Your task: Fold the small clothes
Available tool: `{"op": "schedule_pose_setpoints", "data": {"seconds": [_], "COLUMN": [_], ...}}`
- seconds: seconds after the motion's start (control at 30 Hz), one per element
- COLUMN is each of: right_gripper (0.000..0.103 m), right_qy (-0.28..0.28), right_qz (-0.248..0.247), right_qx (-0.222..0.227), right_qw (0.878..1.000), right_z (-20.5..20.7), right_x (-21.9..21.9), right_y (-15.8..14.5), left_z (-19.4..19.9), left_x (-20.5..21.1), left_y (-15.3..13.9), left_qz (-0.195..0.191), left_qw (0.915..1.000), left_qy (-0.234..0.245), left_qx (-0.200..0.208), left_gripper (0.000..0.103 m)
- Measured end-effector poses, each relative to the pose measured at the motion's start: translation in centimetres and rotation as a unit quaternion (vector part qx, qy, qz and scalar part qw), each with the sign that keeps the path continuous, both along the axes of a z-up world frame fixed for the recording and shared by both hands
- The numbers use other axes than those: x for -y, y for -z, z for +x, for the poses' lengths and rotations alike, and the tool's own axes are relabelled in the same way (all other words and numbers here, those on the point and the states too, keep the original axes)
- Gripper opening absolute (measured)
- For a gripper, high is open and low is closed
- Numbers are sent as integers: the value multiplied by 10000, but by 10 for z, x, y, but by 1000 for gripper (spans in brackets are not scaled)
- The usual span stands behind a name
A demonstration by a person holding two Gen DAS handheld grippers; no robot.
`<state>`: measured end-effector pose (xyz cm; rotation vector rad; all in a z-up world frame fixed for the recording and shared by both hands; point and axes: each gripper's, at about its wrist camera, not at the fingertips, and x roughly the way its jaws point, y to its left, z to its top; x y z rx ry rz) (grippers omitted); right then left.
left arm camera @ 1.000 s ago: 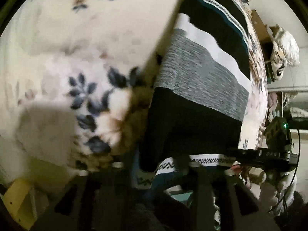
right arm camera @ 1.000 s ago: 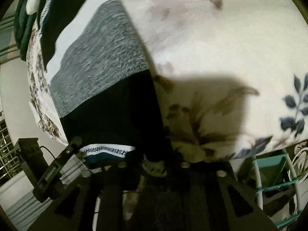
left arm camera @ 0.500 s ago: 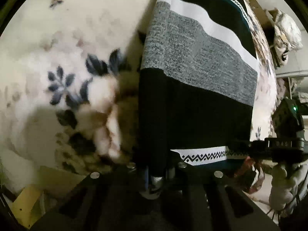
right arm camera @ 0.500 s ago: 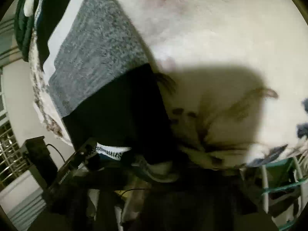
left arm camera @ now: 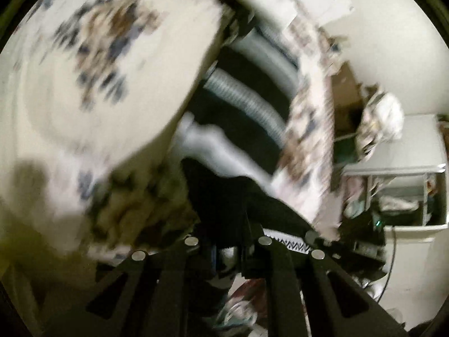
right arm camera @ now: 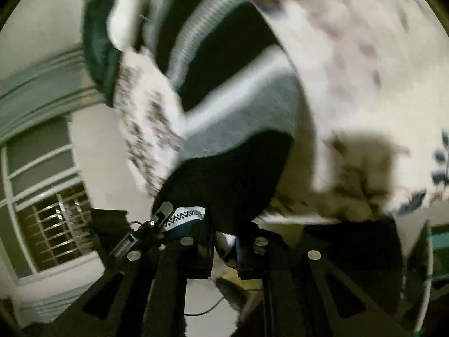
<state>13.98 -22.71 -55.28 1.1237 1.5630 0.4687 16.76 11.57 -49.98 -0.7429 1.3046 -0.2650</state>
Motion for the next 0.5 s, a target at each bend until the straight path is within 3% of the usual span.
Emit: {"op": "schedule_pose_setpoints", "data": {"seconds": [0.17,0.23,0.37,0.5], "right_gripper": [12,12,12,13], "right_qy": [451,682,1052,1447], "right_qz": [43,57,-118,-149], "right_qx": [475,551,526,198], "right_qw": [9978,9961,9930,9892], "right_z": [75,120,217,297], "right_x": [20,27,37,43], "right_y": [-47,-52,-41,-20], "left_z": [96,134,219,295], "left_x": [10,14,22,27], "left_y": [-14,-9,11,46], "left_qz": [-123,-156,-165,-367], "left_qw": [9978,9970,9969,9984], "left_qy": [-64,-61,40,108], "left_qx": [649,762,774,419], "left_gripper": [9,9,9,15]}}
